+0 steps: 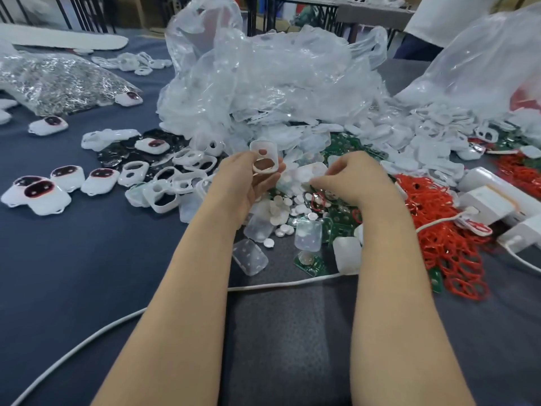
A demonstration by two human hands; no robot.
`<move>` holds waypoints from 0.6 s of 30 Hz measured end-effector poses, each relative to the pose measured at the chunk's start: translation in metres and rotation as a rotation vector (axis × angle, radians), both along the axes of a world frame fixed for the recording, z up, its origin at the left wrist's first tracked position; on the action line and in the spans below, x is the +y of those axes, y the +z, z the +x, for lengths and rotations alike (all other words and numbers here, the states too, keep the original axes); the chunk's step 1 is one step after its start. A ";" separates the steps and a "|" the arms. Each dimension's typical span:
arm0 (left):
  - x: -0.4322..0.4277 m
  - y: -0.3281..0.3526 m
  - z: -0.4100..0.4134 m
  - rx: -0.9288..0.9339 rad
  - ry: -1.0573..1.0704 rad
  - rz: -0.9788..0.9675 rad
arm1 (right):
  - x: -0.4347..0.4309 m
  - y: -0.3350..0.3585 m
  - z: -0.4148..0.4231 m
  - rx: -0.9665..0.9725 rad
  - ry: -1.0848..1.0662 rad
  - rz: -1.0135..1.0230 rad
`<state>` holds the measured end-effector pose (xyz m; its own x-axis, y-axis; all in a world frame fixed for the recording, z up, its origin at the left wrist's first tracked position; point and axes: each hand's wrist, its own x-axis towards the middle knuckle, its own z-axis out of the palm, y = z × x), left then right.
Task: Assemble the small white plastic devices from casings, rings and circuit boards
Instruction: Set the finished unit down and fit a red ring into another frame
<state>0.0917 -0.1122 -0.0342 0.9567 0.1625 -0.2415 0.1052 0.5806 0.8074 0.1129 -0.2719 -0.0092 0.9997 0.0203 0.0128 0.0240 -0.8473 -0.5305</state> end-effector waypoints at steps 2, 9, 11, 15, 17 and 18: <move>0.001 0.000 0.000 -0.002 0.007 -0.009 | -0.001 0.000 -0.003 0.103 0.029 -0.069; -0.001 -0.001 -0.003 0.026 0.045 0.074 | 0.008 -0.017 0.001 0.099 0.045 -0.146; -0.002 -0.003 -0.001 0.012 0.058 0.118 | 0.008 -0.017 0.001 -0.026 0.021 -0.002; -0.004 -0.008 0.002 -0.027 0.077 0.173 | 0.019 -0.013 0.004 -0.204 -0.015 0.493; -0.005 -0.009 0.003 -0.024 0.075 0.158 | 0.030 -0.012 0.005 -0.151 0.022 0.847; -0.006 -0.010 0.004 -0.021 0.075 0.135 | 0.035 -0.013 0.005 -0.121 0.043 1.010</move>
